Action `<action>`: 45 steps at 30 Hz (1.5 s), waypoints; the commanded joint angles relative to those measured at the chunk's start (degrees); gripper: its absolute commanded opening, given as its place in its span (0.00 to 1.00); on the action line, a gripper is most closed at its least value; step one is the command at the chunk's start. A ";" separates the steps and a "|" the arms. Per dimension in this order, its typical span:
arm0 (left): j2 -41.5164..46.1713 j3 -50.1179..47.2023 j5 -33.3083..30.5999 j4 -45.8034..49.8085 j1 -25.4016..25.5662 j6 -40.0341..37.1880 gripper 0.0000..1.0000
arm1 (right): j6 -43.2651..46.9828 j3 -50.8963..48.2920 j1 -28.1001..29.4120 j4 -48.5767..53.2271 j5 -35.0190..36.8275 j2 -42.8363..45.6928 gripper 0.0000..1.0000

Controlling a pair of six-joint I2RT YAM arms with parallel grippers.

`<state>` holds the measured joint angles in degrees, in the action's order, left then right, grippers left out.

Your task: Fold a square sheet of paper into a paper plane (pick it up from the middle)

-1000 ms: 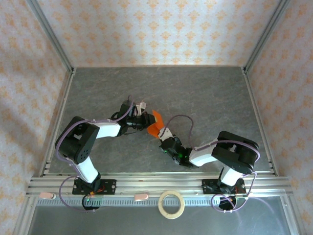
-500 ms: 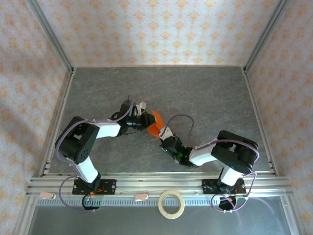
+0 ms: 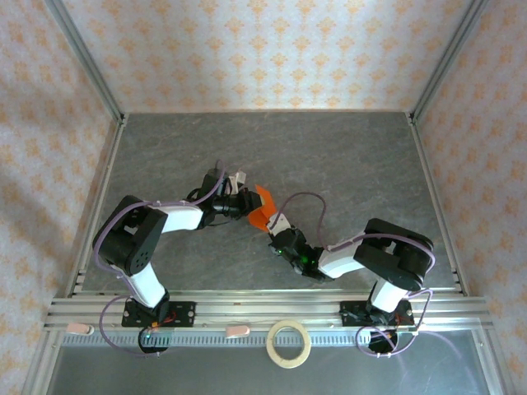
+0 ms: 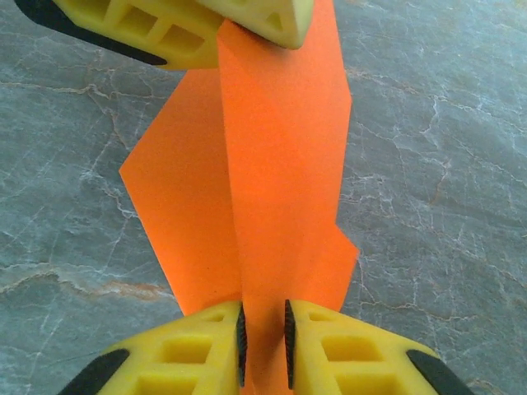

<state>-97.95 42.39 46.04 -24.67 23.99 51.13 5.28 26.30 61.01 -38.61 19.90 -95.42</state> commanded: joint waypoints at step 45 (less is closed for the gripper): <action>10.21 -1.66 -10.69 7.27 -2.12 0.12 0.72 | -17.90 2.26 -14.34 -1.47 -36.77 1.35 0.00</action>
<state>-85.65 40.56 33.06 -15.86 22.11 50.87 -11.84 27.35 46.76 -39.11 -15.07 -94.37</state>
